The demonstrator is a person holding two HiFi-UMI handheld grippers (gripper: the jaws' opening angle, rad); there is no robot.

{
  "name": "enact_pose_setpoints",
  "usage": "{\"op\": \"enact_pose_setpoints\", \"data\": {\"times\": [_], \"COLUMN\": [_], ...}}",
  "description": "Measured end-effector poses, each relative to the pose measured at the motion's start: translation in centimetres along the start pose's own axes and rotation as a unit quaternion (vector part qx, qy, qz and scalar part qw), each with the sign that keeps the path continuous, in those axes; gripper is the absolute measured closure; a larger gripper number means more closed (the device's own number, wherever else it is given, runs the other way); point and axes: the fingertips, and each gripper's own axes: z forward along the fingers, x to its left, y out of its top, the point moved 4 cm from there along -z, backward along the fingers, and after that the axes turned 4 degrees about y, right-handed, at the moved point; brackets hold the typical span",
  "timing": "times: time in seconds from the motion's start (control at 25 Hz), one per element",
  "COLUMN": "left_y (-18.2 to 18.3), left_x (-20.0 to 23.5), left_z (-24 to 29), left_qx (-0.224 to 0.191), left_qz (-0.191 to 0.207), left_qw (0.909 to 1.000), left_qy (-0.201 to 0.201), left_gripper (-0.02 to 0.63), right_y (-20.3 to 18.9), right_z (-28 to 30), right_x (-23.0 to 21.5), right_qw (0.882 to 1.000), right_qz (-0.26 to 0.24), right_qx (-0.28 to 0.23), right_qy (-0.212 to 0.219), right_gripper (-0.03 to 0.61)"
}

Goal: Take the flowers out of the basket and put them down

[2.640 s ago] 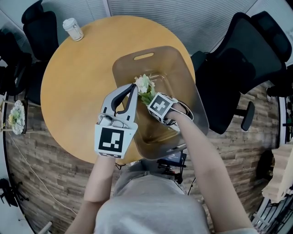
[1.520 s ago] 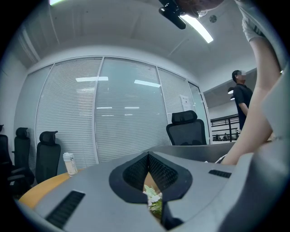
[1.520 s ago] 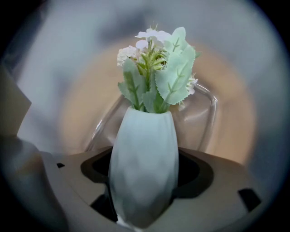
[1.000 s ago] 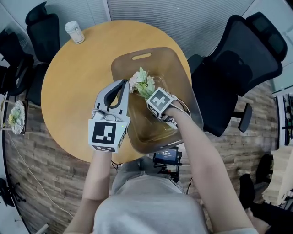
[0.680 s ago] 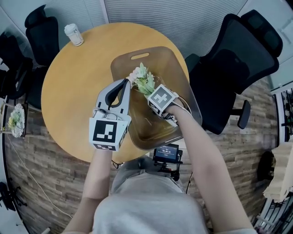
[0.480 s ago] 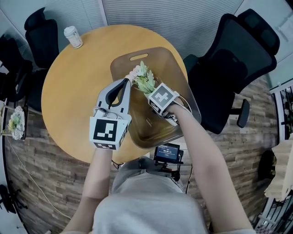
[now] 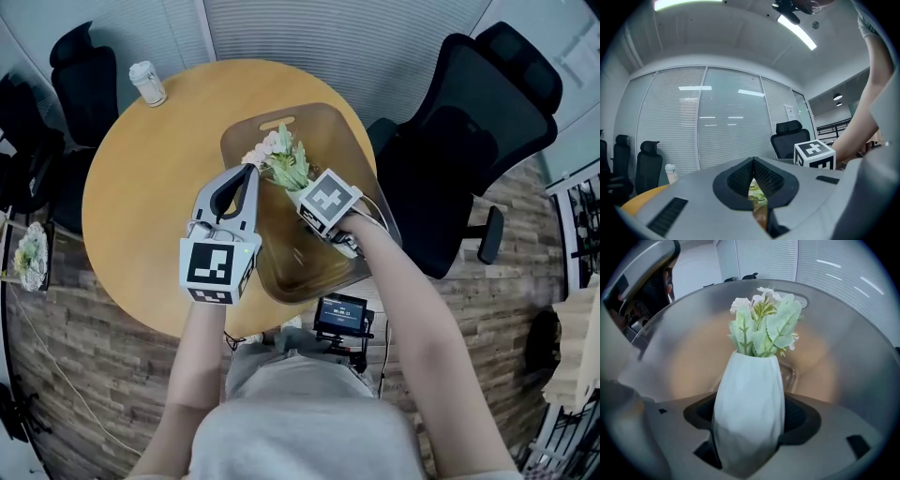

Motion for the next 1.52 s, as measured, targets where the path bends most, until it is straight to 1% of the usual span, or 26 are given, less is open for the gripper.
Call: {"op": "enact_pose_setpoints", "data": {"times": [0.12,0.28,0.44,0.64,0.92,1.2,1.52], "left_y": [-0.1,-0.1,0.1,0.8,2.2,3.8,5.3], "left_x": [-0.1,0.0,0.4,1.1,2.1,2.8,3.8], "left_z": [-0.2,-0.6,-1.4,-2.5,-3.7,-4.4,-5.2], "left_qx": [0.003,0.002,-0.001,-0.012,-0.028,-0.045,-0.066], "left_qz": [0.002,-0.002,0.002,-0.001,-0.004,-0.005,-0.007], "left_qw": [1.0000,0.9999,0.9999,0.9999,0.9993,0.9980,0.9961], "left_qy": [-0.002,0.011,0.013,0.004,-0.024,-0.044,-0.058], "left_gripper": [0.611,0.611,0.611,0.611,0.611,0.611,0.611], "right_y": [0.7,1.9,2.7,3.5,5.4,7.0,8.1], "right_z": [-0.8,-1.8,-2.4,-4.1,-6.9,-9.5,-11.5], "right_x": [0.5,0.9,1.2,1.6,3.0,4.6,6.0], "right_qw": [1.000,1.000,0.999,0.999,0.997,0.992,0.986], "right_qz": [-0.010,-0.022,-0.031,-0.019,0.002,0.012,0.029], "right_qx": [-0.010,-0.021,-0.022,-0.040,-0.070,-0.106,-0.140], "right_qy": [-0.001,0.003,-0.008,-0.023,-0.040,-0.066,-0.083], "right_gripper": [0.192,0.192,0.192,0.192,0.192,0.192,0.192]}}
